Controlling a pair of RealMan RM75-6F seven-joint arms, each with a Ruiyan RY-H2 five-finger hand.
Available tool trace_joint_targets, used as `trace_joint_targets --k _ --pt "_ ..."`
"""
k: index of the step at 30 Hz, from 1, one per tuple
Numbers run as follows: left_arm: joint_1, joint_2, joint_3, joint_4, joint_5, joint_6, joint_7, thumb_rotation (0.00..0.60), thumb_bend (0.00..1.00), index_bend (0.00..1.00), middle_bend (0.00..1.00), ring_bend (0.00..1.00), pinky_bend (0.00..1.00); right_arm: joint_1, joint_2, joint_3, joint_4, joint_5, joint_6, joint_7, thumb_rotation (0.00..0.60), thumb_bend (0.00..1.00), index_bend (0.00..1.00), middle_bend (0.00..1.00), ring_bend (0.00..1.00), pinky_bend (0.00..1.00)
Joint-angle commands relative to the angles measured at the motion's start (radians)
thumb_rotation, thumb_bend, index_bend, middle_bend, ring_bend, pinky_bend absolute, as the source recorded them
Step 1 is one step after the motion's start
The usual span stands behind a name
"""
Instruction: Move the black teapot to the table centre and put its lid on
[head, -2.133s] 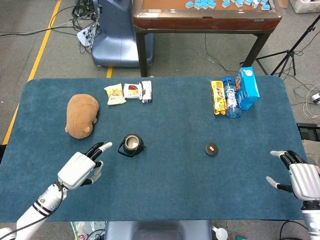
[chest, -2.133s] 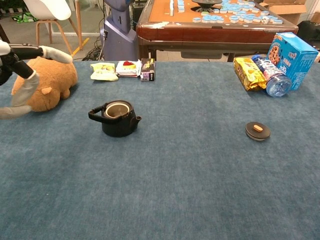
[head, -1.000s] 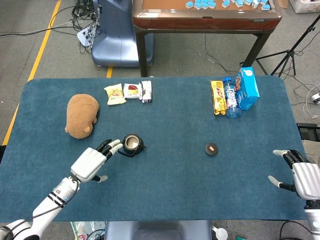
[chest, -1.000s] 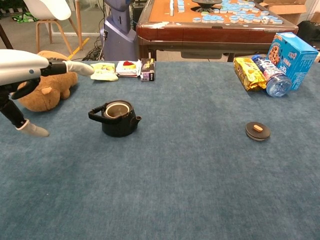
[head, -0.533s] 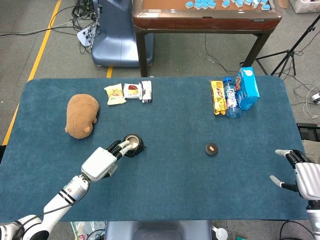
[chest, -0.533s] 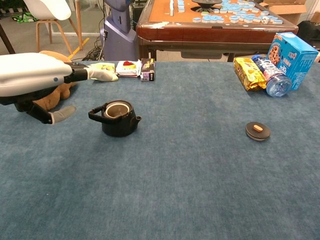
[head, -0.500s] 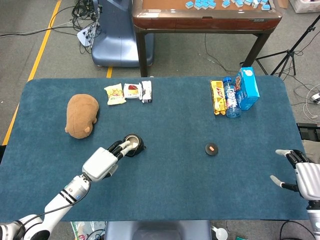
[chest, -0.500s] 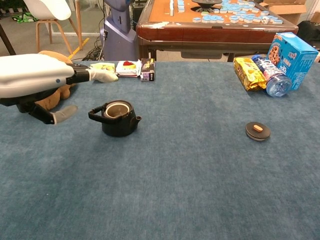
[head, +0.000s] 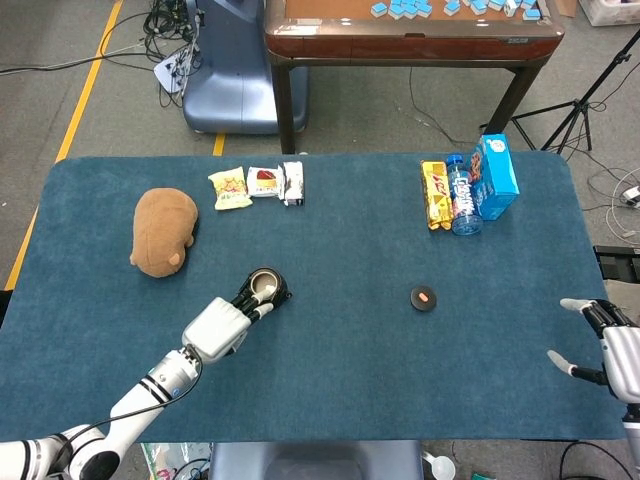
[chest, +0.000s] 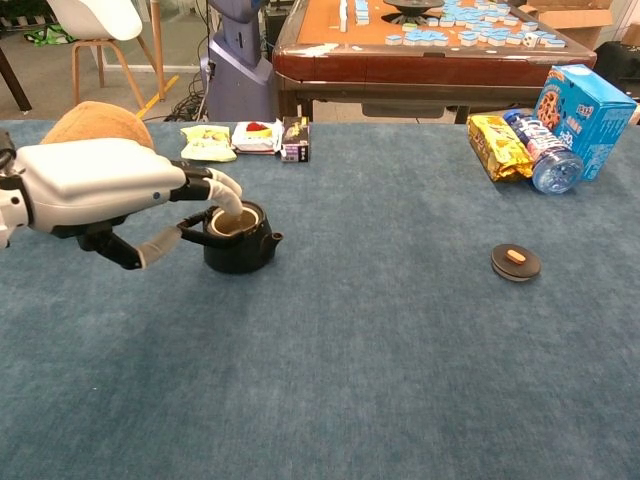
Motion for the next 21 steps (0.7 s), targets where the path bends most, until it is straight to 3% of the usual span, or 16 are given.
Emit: trace_joint_targets --k 1,21 --pt "-0.008 -0.015 0.001 0.013 -0.003 0.007 0.011 0.6 0.64 0.2 0.13 0.16 0.72 0.0 0.0 0.0 0.001 -0.001 0.0 0.002 0.6 0.0 0.3 0.33 0.23 0.43" --pt "-0.068 -0.061 -0.009 0.051 -0.146 0.006 0.079 0.6 0.7 0.23 0.18 0.17 0.7 -0.002 0.003 -0.001 0.003 -0.007 0.0 0.01 0.6 0.0 0.3 0.33 0.23 0.43"
